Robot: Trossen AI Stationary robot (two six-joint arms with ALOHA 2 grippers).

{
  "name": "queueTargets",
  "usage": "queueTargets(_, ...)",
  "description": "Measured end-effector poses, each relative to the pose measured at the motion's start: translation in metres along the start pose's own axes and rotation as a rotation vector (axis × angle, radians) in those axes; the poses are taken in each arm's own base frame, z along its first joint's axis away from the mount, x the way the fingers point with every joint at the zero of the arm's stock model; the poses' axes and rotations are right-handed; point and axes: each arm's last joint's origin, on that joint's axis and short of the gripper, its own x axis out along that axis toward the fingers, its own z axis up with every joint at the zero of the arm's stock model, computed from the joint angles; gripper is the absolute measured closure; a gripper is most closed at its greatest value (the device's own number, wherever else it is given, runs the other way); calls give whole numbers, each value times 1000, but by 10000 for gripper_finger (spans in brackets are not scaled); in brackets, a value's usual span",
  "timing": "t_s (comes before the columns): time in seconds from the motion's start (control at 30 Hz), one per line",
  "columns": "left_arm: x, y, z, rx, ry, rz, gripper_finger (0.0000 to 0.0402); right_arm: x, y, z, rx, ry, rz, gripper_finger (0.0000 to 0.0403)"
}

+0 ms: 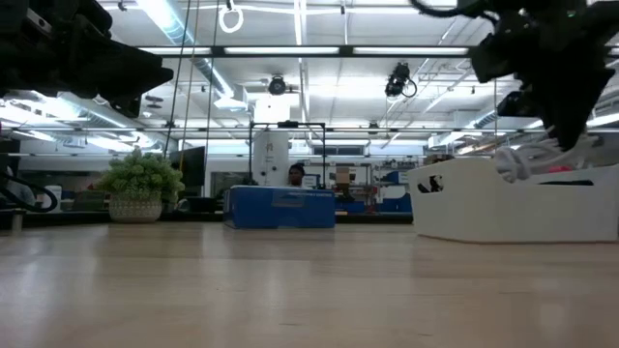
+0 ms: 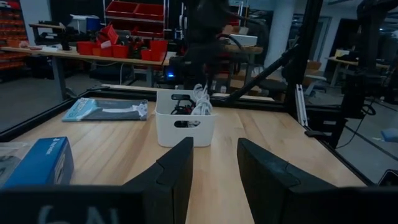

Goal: Pick and place USB-C Cables
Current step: Put the white USB cable into the white bin

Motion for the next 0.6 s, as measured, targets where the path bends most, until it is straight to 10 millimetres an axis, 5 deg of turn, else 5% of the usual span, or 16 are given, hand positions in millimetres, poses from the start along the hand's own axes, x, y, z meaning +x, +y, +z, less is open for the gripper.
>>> queueTargets(0.6, 0, 0, -2, -17, 23, 2, 269, 1, -62, 18, 122, 10, 257, 387)
